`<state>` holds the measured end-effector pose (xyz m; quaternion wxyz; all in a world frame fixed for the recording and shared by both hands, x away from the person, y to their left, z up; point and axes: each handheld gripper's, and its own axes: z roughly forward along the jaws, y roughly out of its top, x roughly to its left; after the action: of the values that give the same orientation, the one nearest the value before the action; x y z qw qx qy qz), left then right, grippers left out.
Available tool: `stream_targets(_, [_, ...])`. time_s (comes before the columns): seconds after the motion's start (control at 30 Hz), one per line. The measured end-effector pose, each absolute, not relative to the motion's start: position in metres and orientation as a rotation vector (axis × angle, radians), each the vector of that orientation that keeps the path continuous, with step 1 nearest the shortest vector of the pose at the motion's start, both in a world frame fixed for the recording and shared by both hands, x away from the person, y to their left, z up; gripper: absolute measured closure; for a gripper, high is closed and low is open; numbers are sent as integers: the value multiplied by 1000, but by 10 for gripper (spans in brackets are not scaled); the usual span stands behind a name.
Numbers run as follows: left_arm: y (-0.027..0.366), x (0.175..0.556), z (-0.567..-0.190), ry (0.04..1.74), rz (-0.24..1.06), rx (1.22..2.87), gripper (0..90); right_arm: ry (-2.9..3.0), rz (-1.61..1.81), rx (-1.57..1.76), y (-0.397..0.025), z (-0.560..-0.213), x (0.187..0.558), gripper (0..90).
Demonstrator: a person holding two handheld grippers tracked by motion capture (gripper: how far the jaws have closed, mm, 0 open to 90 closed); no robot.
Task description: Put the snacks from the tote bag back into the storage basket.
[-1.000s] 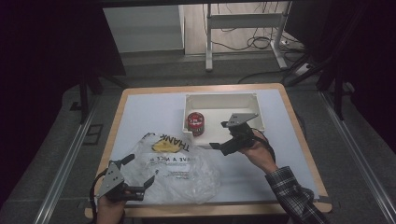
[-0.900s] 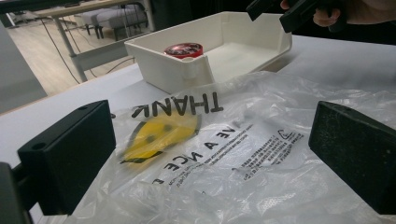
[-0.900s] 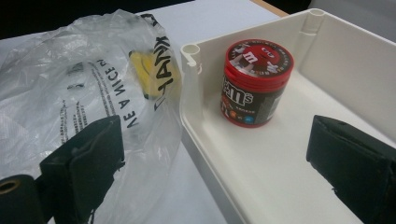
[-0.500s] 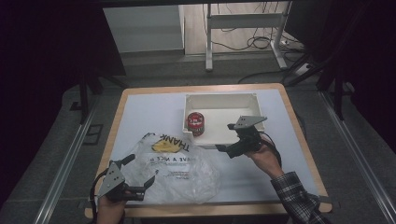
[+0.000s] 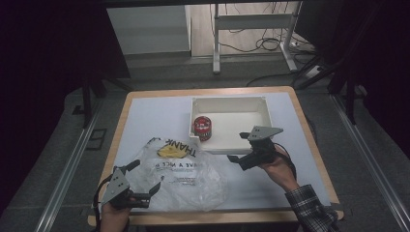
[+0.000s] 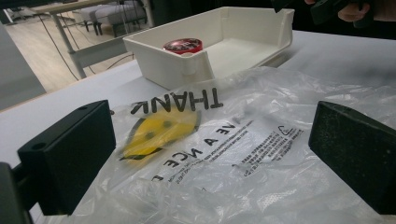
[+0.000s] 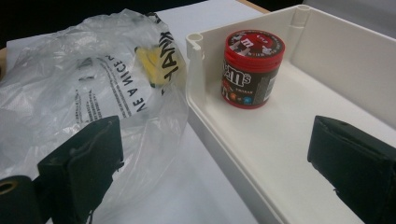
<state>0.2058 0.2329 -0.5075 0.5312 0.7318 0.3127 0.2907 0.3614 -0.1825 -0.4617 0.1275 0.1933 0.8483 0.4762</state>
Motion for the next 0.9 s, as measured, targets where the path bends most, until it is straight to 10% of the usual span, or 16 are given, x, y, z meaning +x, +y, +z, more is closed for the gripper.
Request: stream_targets(0.9, [233, 206, -507, 746, 692, 1741, 5, 2404, 1369, 581, -213, -467, 338, 38])
